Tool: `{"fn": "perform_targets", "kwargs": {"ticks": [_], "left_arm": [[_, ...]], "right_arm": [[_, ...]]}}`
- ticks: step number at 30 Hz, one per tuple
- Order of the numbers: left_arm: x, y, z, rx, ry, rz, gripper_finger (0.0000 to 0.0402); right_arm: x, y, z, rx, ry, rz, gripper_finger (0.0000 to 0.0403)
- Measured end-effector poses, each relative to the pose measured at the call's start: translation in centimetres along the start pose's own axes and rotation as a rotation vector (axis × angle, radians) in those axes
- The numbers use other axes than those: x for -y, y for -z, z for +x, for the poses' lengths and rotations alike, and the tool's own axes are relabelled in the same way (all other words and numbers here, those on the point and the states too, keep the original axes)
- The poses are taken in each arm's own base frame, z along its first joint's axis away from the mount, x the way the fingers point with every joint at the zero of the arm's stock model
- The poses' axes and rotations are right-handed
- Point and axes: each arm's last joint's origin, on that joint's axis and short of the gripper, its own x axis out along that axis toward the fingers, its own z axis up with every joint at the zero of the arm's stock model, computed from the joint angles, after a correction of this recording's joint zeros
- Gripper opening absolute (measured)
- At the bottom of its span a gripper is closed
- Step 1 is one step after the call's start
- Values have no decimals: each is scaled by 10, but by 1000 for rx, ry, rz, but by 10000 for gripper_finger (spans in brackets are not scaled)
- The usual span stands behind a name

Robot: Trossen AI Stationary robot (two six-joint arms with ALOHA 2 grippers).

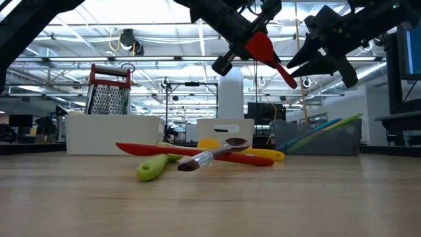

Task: Pick & Place Kitchen Items
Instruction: Put the red spatula into the black bin

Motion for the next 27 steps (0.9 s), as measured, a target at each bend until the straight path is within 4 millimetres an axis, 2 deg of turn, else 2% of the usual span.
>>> {"fn": "perform_targets", "kwargs": {"ticks": [19, 23, 27], "left_arm": [[15, 22, 8, -12, 34, 54, 17], [16, 23, 9, -3, 26, 58, 17], [15, 23, 9, 1, 16, 64, 17]], "right_arm": [[-23, -3, 25, -73, -124, -70, 112], [-25, -3, 27, -82, -132, -70, 79], [-24, -3, 27, -82, -129, -52, 19]]}}
